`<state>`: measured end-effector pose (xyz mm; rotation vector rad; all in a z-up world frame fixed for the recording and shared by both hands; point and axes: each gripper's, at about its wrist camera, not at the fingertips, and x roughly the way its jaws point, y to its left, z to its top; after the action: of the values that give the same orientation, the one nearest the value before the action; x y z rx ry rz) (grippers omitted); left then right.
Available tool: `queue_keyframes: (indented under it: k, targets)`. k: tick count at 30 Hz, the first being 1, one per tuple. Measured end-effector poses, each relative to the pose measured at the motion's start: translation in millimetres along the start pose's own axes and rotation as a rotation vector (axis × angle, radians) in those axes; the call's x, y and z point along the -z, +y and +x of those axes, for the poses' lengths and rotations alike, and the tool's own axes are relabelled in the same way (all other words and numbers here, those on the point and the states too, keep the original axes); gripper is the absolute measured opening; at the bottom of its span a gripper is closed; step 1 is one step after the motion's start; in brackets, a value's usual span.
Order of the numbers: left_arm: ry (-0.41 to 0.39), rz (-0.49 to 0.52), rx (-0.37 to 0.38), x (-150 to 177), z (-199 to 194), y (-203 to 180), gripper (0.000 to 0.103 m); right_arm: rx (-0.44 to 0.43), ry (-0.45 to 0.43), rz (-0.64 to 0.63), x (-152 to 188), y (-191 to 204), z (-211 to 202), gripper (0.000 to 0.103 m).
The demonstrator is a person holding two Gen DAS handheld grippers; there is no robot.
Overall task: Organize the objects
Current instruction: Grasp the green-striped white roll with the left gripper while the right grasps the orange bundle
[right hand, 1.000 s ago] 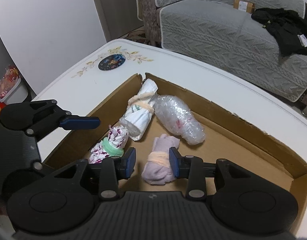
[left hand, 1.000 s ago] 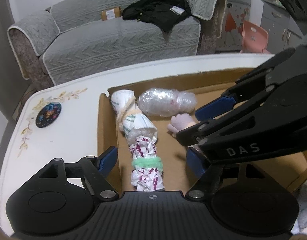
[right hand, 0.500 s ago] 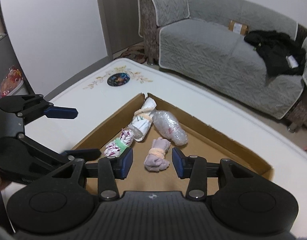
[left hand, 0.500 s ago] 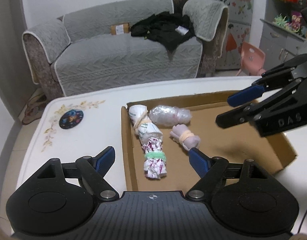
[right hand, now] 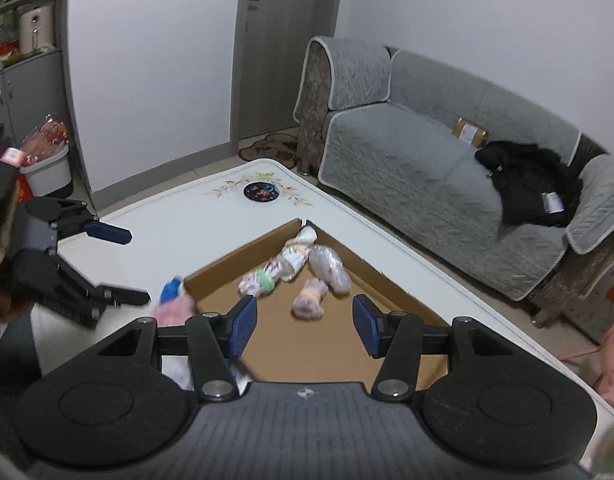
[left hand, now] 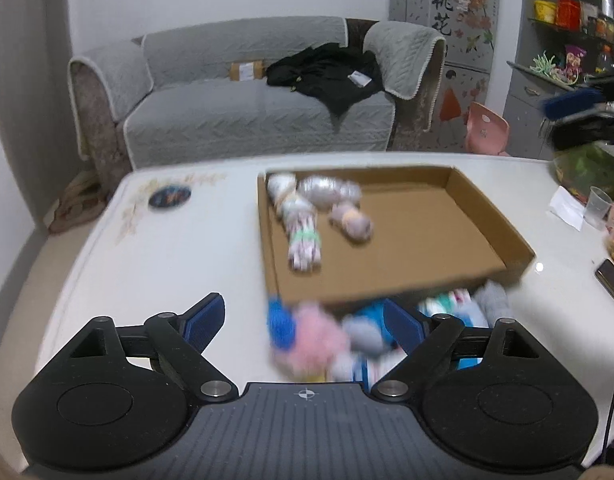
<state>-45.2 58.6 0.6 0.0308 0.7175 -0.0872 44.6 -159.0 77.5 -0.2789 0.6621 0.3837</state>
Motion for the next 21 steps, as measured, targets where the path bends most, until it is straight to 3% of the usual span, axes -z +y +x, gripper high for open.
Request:
queue_keyframes:
  k: [6, 13, 21]
  targets:
    - [0.040, -0.048, 0.037, 45, -11, -7, 0.090, 0.011, 0.015, 0.027, 66, 18, -38, 0.055]
    - [0.091, -0.053, 0.040, 80, 1, -28, 0.090, -0.099, 0.075, 0.144, 154, 56, -8, 0.056]
    - [0.118, -0.060, 0.026, 91, 12, -34, 0.090, -0.104, 0.075, 0.167, 185, 81, 17, 0.057]
